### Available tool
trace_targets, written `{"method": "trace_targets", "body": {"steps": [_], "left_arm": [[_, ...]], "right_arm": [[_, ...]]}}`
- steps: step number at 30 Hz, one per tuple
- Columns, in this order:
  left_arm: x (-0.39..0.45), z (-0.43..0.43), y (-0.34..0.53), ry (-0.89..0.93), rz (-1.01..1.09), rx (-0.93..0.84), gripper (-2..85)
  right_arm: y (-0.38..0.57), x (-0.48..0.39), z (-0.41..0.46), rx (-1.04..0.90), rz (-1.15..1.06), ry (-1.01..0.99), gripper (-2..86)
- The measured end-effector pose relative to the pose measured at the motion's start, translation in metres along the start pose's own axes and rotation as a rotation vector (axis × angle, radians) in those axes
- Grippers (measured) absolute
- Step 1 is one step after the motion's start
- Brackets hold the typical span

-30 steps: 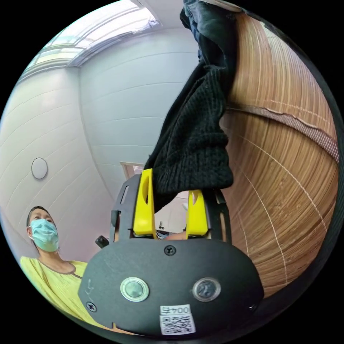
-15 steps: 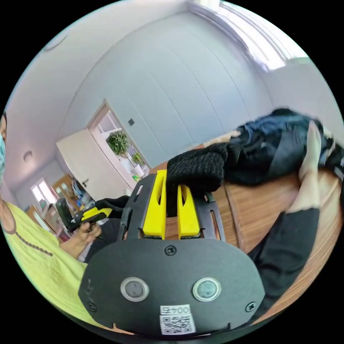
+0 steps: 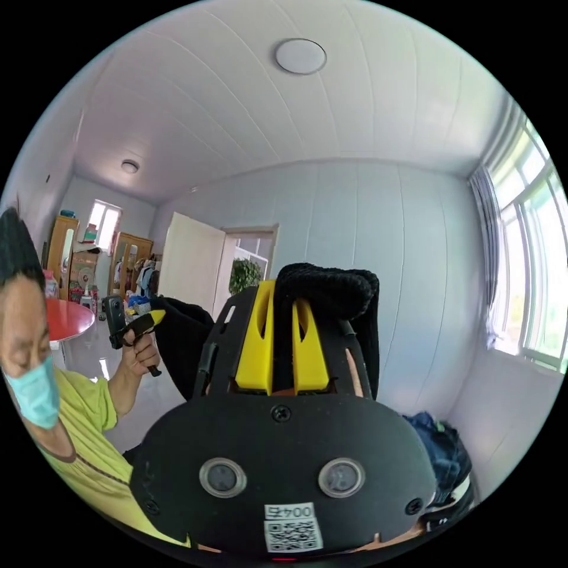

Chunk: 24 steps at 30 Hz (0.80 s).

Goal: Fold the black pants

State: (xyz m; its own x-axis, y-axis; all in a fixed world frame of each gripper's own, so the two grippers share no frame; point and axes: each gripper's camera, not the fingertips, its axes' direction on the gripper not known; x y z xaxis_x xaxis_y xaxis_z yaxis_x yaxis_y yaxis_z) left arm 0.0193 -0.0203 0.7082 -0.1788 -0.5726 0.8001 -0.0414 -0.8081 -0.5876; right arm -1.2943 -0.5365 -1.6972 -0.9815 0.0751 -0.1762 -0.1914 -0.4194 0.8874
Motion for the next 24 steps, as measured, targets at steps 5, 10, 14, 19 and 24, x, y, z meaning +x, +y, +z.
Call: {"method": "trace_targets", "body": {"steps": [5, 10, 14, 19, 24], "left_arm": [[0.080, -0.071, -0.146, -0.068, 0.160, 0.183, 1.3], [0.073, -0.049, -0.181, -0.080, 0.115, 0.136, 1.3], [-0.014, 0.019, -0.105, -0.113, -0.064, -0.038, 1.2], [-0.143, 0.127, 0.027, -0.310, -0.197, -0.315, 1.1], [-0.239, 0.232, 0.009, -0.607, -0.069, -0.445, 1.2]], "right_arm": [[-0.102, -0.055, -0.050, 0.181, -0.221, 0.008, 5.0], [-0.168, -0.053, -0.031, 0.153, -0.237, 0.000, 4.9], [-0.150, -0.001, 0.051, -0.045, -0.113, -0.096, 5.0], [-0.042, 0.084, 0.232, -0.411, 0.116, -0.149, 5.0], [-0.014, 0.110, 0.362, -0.512, 0.233, -0.036, 5.0]]}}
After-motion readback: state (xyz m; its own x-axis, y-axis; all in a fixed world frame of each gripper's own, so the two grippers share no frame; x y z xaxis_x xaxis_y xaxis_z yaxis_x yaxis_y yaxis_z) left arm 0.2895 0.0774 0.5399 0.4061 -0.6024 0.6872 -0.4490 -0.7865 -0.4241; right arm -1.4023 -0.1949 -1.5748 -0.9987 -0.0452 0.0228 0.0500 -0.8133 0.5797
